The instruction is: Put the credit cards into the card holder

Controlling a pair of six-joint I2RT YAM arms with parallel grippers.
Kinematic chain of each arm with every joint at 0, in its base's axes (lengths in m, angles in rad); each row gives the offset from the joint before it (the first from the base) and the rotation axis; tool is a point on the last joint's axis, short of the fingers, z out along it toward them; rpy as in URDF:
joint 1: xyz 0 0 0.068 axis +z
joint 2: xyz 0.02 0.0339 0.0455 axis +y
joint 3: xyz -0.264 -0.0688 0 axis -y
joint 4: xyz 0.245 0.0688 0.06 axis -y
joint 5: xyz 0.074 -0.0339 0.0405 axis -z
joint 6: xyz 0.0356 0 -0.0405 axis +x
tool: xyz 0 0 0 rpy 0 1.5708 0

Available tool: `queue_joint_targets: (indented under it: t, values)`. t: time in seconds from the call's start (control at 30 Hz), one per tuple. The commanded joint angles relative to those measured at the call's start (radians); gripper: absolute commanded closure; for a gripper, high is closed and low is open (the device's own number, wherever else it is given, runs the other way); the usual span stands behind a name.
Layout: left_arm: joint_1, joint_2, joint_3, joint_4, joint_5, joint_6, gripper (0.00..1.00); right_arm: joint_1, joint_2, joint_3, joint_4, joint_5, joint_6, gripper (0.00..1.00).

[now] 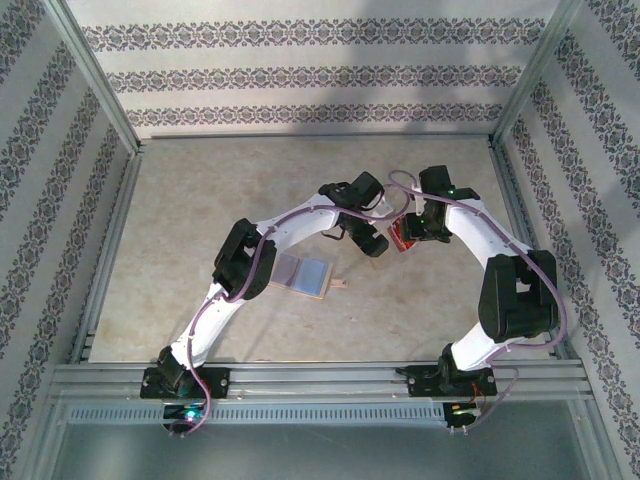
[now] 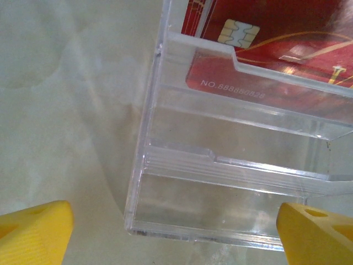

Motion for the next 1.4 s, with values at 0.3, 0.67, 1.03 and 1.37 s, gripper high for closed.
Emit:
queue_joint_targets:
  t: [0.3, 0.67, 1.03, 1.37]
  values:
    - [-0.022, 0.017, -0.047, -0.087, -0.074, 0.047, 0.05, 0.006, -0.047, -0.010, -0.026, 0.020, -0.013, 0.45]
    - [-0.022, 0.030, -0.038, -0.087, -0.068, 0.044, 0.05, 0.039, 0.004, 0.005, -0.043, 0.007, -0.030, 0.43]
    - [-0.023, 0.025, -0.046, -0.089, -0.073, 0.039, 0.05, 0.048, 0.002, 0.002, -0.077, 0.113, -0.033, 0.45]
    - [-0.023, 0.020, -0.057, -0.087, -0.075, 0.049, 0.05, 0.048, -0.035, -0.006, -0.073, 0.120, -0.033, 0.56]
